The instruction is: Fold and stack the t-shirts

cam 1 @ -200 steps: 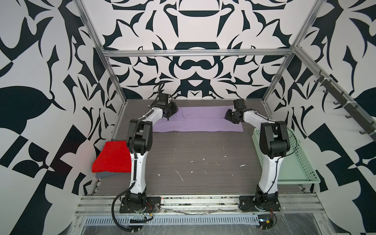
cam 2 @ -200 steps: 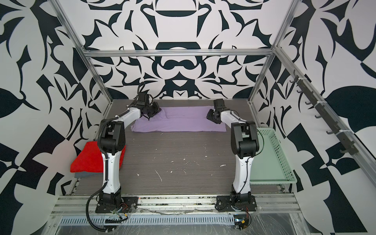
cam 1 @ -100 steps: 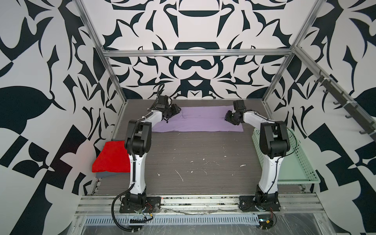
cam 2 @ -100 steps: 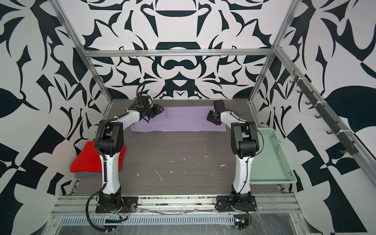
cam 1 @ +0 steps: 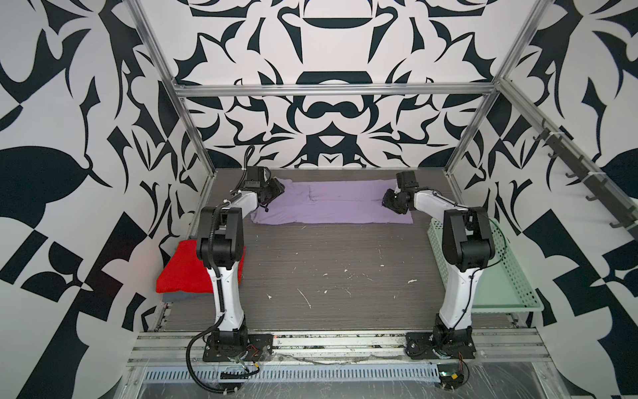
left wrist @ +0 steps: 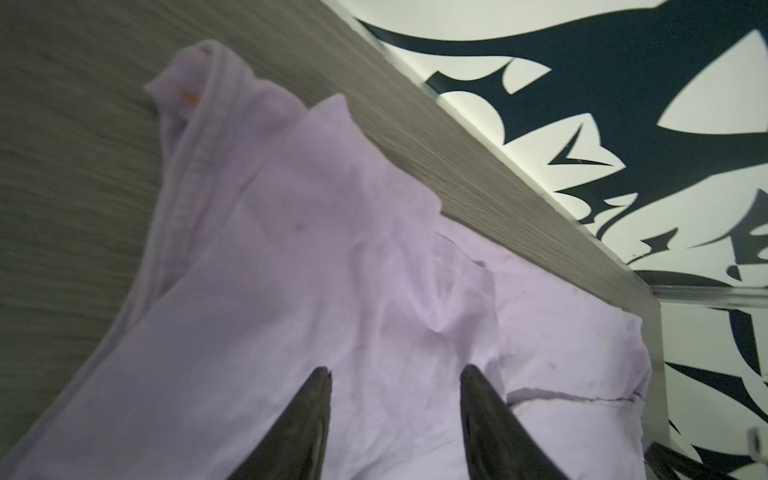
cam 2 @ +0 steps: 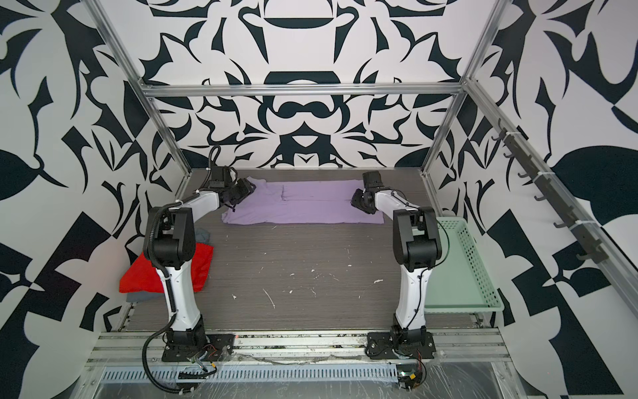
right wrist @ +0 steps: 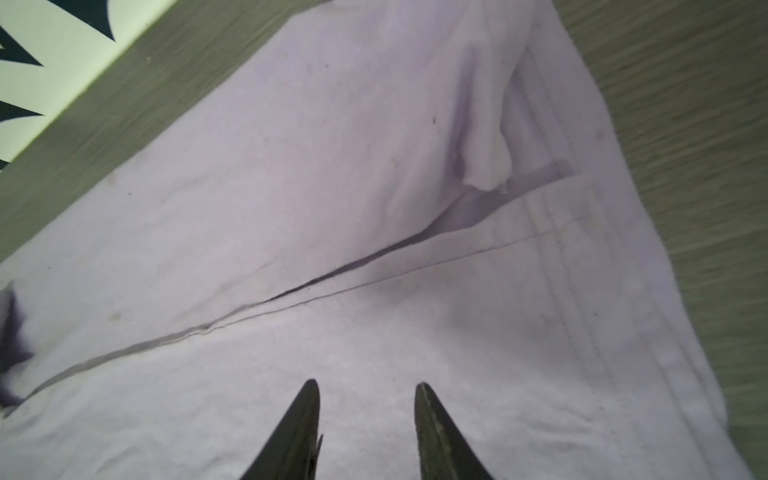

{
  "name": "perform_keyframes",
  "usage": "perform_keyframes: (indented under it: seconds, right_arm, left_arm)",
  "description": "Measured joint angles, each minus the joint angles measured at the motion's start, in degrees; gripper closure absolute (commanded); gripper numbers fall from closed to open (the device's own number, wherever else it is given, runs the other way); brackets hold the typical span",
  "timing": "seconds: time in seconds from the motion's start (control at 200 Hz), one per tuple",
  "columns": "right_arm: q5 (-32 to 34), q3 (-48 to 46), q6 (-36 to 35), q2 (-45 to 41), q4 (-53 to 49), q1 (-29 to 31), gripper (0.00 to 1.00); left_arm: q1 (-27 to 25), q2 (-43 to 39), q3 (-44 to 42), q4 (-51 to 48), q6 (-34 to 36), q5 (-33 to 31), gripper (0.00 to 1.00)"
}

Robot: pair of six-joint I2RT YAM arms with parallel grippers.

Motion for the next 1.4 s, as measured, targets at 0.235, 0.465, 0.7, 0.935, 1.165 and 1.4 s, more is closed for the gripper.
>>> perform_keyframes:
  seconds: [0.235, 0.465, 0.7, 0.935, 1.165, 1.4]
  right_arm:
    - [0.2, -0.3, 0.5, -0.2, 0.8, 0.7, 0.58]
    - [1.0, -0.1, 0.8, 3.2, 1.2, 0.7, 0.58]
    - [2.0, 5.3, 0.2, 7.0, 1.2, 0.5, 0.58]
    - [2.1, 14.2, -0.9, 12.8, 1.6, 0.2, 0.58]
    - [2.7, 14.6, -1.1, 14.3, 2.1, 0.2, 0.60]
    - [2.5, 0.5, 0.5, 6.3, 7.2, 0.5, 0.62]
  left_arm:
    - [0.3, -0.2, -6.6, 0.5, -2.5, -3.5, 0.47]
    - [0.5, -4.7, -13.5, 2.4, -4.2, -4.8, 0.47]
    - [0.6, -7.8, -19.5, 6.4, -6.8, -5.4, 0.48]
    - [0.6, -10.6, -24.4, 9.2, -8.9, -5.9, 0.48]
    - [0.5, -10.3, -23.4, 8.2, -9.6, -6.6, 0.48]
    - [2.0, -1.2, -7.9, 0.4, -6.4, -6.2, 0.48]
